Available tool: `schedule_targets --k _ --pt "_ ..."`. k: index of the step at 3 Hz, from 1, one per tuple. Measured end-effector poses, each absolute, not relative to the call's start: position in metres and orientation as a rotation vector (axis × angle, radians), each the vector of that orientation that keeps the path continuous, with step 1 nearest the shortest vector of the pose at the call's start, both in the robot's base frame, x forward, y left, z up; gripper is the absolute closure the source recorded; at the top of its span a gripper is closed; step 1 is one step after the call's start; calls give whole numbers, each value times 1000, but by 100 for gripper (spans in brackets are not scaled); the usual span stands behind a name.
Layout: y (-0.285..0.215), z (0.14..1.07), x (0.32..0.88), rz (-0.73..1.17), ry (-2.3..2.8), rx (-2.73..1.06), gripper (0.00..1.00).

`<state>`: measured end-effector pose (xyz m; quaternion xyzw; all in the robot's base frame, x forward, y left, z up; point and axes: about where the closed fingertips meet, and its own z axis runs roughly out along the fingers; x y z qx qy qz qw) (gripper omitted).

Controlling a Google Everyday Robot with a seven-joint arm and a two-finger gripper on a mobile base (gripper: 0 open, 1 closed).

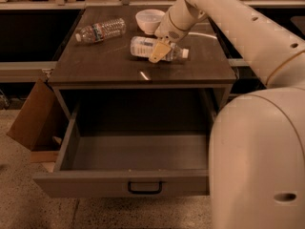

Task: Pick blue plastic bottle from top drawer and place on counter

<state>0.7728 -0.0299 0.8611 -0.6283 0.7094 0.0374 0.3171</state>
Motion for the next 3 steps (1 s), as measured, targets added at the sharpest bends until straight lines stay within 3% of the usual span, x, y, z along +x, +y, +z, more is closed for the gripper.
schedule_targets --k 2,3 --pt "-61 872 780 132 1892 -1552 0" --pt "-112 898 762 132 1889 -1447 0"
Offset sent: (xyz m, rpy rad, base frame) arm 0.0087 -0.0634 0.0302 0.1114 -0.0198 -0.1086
